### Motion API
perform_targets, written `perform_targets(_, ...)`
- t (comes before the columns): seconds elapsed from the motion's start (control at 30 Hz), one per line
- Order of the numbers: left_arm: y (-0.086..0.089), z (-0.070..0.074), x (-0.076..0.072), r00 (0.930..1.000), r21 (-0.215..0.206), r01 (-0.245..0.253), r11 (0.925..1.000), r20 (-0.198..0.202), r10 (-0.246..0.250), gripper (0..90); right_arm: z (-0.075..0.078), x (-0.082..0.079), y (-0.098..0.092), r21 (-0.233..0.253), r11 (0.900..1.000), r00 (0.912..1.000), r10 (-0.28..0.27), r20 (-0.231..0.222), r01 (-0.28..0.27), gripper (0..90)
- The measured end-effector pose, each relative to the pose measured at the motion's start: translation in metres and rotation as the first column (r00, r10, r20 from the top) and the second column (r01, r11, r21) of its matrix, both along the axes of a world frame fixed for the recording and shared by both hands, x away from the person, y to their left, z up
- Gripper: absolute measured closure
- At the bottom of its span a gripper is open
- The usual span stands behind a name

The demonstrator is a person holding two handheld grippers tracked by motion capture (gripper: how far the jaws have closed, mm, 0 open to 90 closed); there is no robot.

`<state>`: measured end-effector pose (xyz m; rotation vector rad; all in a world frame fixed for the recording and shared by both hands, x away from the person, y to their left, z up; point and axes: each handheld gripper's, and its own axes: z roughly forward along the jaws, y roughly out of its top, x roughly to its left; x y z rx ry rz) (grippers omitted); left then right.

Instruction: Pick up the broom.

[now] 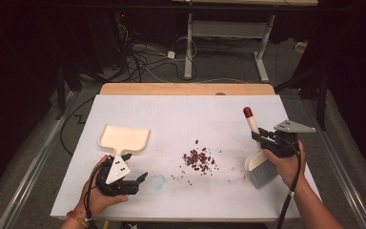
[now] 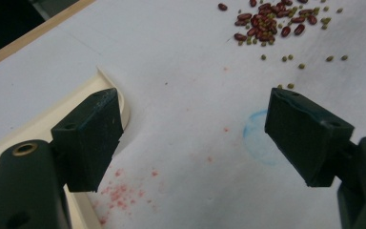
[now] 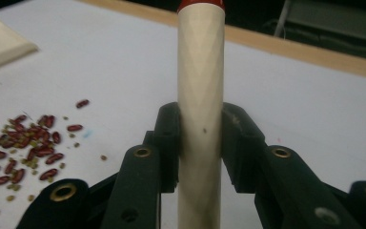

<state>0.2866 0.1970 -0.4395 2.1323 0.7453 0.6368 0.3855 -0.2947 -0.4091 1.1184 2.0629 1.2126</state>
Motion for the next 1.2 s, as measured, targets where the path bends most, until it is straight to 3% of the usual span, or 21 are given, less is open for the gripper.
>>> perform_targets(0.03, 0.0, 0.0, 0.0, 1.0, 0.0, 0.0, 1.0, 0.0, 0.0, 19.6, 0.0, 0.0, 0.0, 0.0, 1.0, 1.0, 0.0, 0.0, 0.0, 70.7)
perform_targets(0.2, -0.01, 0.01, -0.004, 0.999, -0.028, 0.045, 0.9986, 0.009, -0.045, 19.9, 0.012, -0.027, -0.002, 0.033, 0.999, 0.9942, 0.009, 0.107, -0.013, 70.8)
perform_targets(0.23, -0.013, 0.013, -0.005, 0.9983, -0.038, 0.058, 0.9976, 0.014, -0.057, 19.9, 0.012, -0.027, -0.002, 0.033, 0.999, 0.9942, 0.009, 0.107, -0.013, 70.8)
perform_targets(0.27, -0.02, 0.021, -0.007, 0.9961, -0.052, 0.082, 0.9952, 0.034, -0.081, 20.0, 0.017, -0.035, -0.001, 0.05, 0.998, 0.9899, 0.015, 0.141, -0.022, 70.8)
perform_targets(0.4, -0.035, 0.031, -0.01, 0.9907, -0.071, 0.133, 0.9886, 0.039, -0.13, 20.5, 0.03, -0.046, 0.003, 0.093, 0.994, 0.9807, 0.034, 0.193, -0.053, 70.8)
perform_targets(0.47, -0.048, 0.037, -0.012, 0.9845, -0.08, 0.174, 0.9815, 0.038, -0.171, 20.8, 0.038, -0.051, 0.009, 0.106, 0.992, 0.9744, 0.048, 0.22, -0.072, 70.8)
perform_targets(0.57, -0.081, 0.047, -0.012, 0.9662, -0.107, 0.258, 0.9602, 0.034, -0.256, 20.9, 0.05, -0.06, 0.028, 0.086, 0.991, 0.959, 0.075, 0.273, -0.102, 70.8)
perform_targets(0.6, -0.081, 0.047, -0.012, 0.9662, -0.107, 0.258, 0.9602, 0.034, -0.256, 20.9, 0.054, -0.062, 0.036, 0.071, 0.99, 0.9533, 0.096, 0.286, -0.121, 70.8)
perform_targets(0.7, -0.106, 0.054, -0.009, 0.9497, -0.14, 0.313, 0.9393, 0.033, -0.311, 21.3, 0.06, -0.066, 0.061, 0.04, 0.985, 0.9381, 0.147, 0.314, -0.168, 70.8)
perform_targets(0.8, -0.129, 0.058, -0.005, 0.9399, -0.152, 0.34, 0.9283, 0.018, -0.341, 21.3, 0.061, -0.069, 0.085, 0.013, 0.978, 0.9244, 0.194, 0.329, -0.209, 70.8)
perform_targets(0.83, -0.135, 0.058, -0.004, 0.9393, -0.149, 0.341, 0.9282, 0.014, -0.343, 21.3, 0.061, -0.069, 0.085, 0.013, 0.978, 0.9244, 0.194, 0.329, -0.209, 70.8)
perform_targets(0.93, -0.149, 0.053, 0.002, 0.9384, -0.141, 0.342, 0.9289, 0.002, -0.346, 21.6, 0.061, -0.071, 0.108, -0.003, 0.968, 0.9126, 0.238, 0.332, -0.251, 70.8)
perform_targets(1.03, -0.15, 0.049, 0.005, 0.9419, -0.145, 0.332, 0.9321, -0.004, -0.336, 21.7, 0.059, -0.072, 0.117, -0.016, 0.963, 0.9061, 0.258, 0.335, -0.268, 70.8)
perform_targets(1.2, -0.148, 0.044, 0.007, 0.9458, -0.136, 0.322, 0.937, 0.002, -0.325, 21.8, 0.057, -0.072, 0.122, -0.02, 0.964, 0.908, 0.257, 0.331, -0.265, 70.7)
